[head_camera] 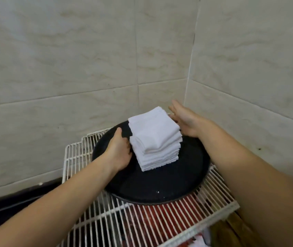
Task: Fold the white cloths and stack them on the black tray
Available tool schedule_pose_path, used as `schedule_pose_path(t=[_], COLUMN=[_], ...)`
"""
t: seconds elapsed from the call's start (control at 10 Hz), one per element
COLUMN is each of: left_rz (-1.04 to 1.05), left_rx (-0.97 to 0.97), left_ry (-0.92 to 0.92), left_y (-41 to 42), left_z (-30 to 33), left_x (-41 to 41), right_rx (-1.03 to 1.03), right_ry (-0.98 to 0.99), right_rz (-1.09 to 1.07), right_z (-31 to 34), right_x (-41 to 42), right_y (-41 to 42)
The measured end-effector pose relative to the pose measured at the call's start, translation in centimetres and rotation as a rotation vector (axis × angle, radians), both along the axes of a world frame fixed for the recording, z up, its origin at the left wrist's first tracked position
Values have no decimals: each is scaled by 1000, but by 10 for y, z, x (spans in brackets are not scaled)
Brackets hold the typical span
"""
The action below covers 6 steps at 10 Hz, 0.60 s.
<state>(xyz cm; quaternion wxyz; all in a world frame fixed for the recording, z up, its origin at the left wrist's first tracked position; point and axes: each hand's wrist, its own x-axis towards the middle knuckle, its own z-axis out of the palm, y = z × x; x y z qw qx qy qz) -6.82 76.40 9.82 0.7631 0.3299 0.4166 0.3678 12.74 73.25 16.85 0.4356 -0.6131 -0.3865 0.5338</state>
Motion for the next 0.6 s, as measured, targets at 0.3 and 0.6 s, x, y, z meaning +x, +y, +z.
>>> schedule_pose_path(t=[0.3, 0.6], left_rz=[8, -9], left_rx=[-12, 27], left_ry=[56, 112], left_y=[-25, -51], left_z=[38, 59], left_x=[31, 38], right_rx=[-52, -59], right_ry=[224, 268], right_rz=[255, 302], right_z=[-33, -39], right_x=[3, -2], right_y=[7, 6])
